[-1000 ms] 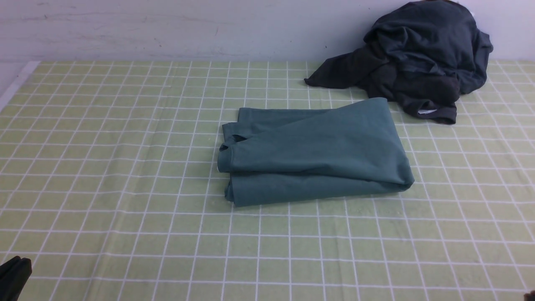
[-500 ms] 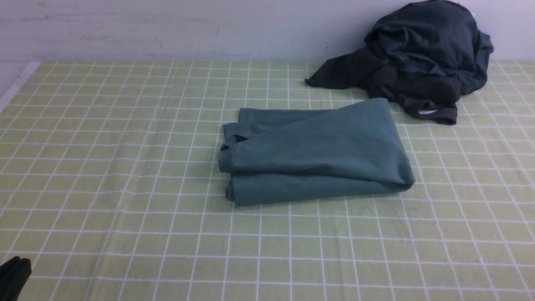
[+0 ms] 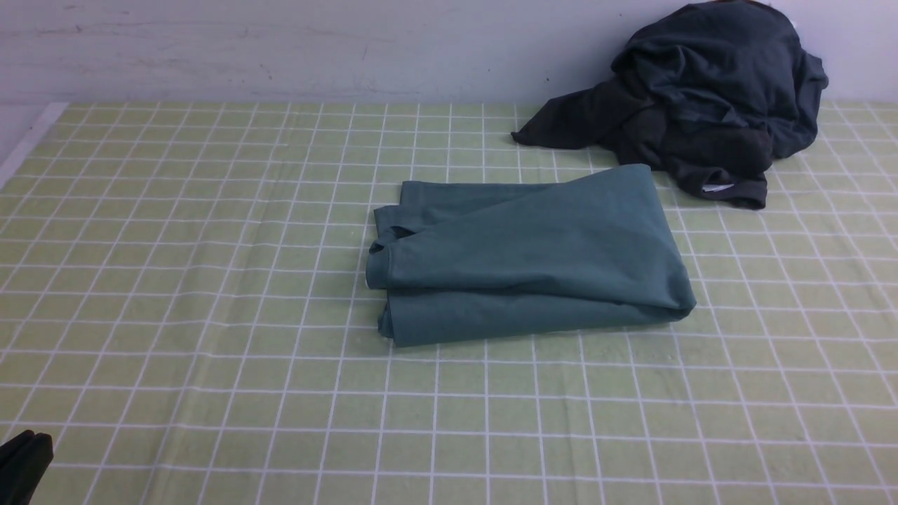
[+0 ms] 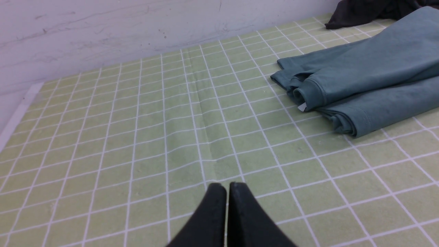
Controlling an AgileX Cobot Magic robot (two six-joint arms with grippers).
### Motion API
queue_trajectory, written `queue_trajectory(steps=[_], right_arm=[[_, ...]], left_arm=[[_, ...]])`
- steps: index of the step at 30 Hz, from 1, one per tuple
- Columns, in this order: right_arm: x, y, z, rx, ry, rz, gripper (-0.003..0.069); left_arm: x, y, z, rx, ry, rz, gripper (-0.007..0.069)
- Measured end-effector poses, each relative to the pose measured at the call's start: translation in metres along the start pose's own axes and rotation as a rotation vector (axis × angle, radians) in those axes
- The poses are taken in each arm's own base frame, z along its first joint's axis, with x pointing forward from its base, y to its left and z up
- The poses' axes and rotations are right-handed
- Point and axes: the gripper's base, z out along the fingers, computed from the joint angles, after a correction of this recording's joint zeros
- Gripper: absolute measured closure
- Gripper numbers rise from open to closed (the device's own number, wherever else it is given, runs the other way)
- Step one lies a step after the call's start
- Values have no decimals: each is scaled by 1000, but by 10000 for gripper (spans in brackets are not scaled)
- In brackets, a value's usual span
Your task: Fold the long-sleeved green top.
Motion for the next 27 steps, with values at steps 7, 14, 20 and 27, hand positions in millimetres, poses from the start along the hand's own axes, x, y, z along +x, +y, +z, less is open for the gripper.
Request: queue_trajectory(steps=[7, 14, 20, 27], right_arm=[[0, 0, 0, 0, 0, 0, 672], [0, 0, 0, 0, 1, 1, 672], [0, 0, 0, -1, 2, 2, 672], [0, 0, 0, -1, 4, 3, 672]], left_arm=[[0, 0, 0, 0, 0, 0, 625], [2, 0, 0, -1, -6, 0, 625], [27, -1, -1, -58, -22, -4, 625], [53, -2, 5, -94, 87, -52, 625]])
